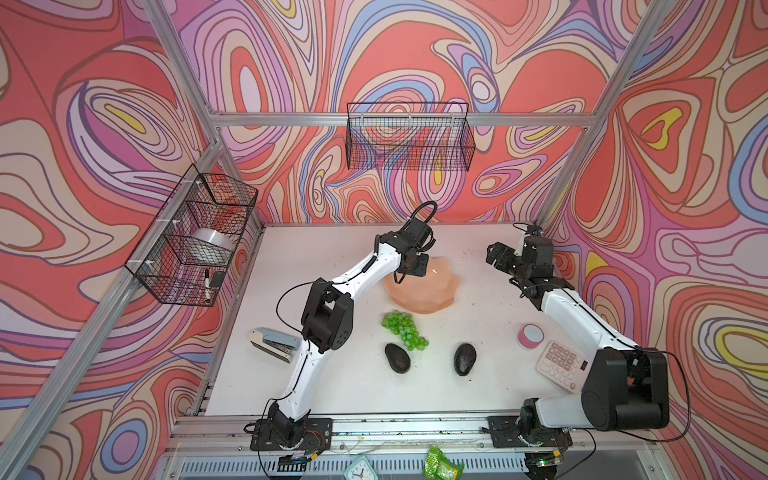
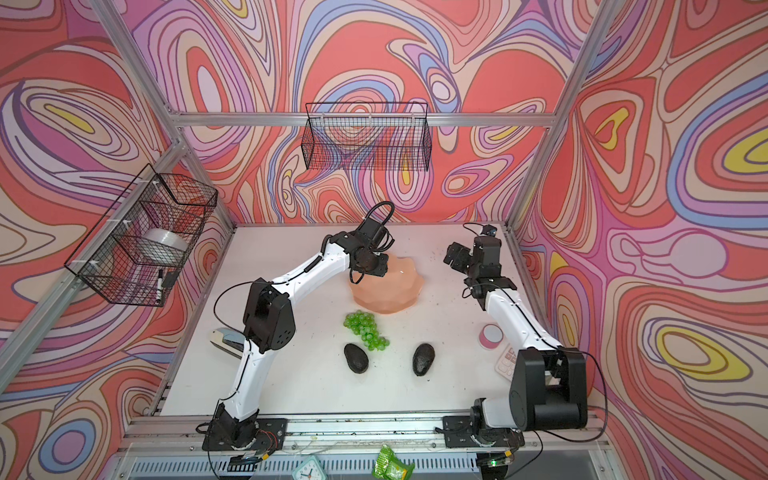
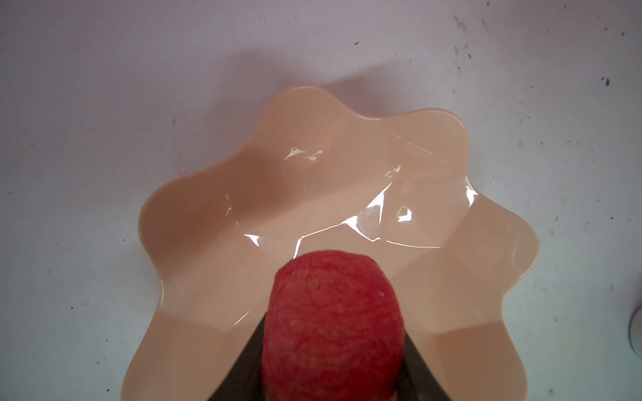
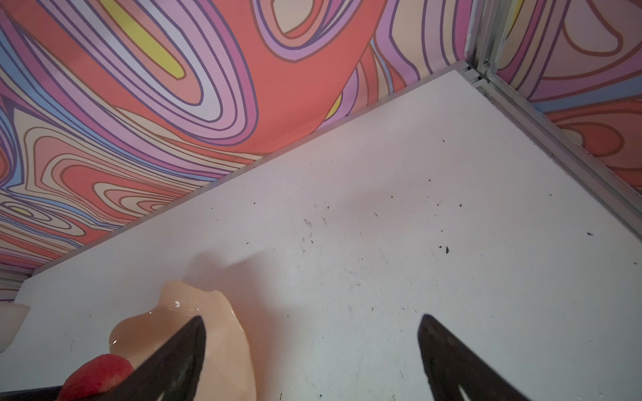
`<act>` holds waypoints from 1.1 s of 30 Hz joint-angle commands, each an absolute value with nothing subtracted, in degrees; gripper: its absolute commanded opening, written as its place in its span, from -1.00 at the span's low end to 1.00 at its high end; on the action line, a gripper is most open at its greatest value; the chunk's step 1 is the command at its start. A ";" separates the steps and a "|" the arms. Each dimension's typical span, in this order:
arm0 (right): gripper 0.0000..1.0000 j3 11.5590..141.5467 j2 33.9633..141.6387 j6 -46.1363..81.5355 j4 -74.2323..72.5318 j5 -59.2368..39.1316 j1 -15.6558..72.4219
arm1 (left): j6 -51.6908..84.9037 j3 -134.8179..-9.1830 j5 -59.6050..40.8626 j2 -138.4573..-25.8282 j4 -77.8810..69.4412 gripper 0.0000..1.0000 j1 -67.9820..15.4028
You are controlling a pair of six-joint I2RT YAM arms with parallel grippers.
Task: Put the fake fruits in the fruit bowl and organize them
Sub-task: 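Carry the red apple with the left gripper over the bowl and release it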
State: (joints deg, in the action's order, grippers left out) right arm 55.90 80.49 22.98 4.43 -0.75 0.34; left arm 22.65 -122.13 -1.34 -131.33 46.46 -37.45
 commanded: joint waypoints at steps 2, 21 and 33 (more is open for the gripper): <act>0.97 55.48 80.32 22.09 5.44 0.41 0.48 | 24.88 -123.73 -2.62 -134.53 49.57 -0.24 -37.42; 0.97 55.28 80.13 22.06 5.55 0.68 0.43 | 27.23 -125.57 0.02 -141.77 50.60 -0.02 -38.94; 0.96 57.62 80.09 21.73 11.25 0.68 0.44 | 27.46 -124.37 0.57 -137.89 50.41 0.60 -38.94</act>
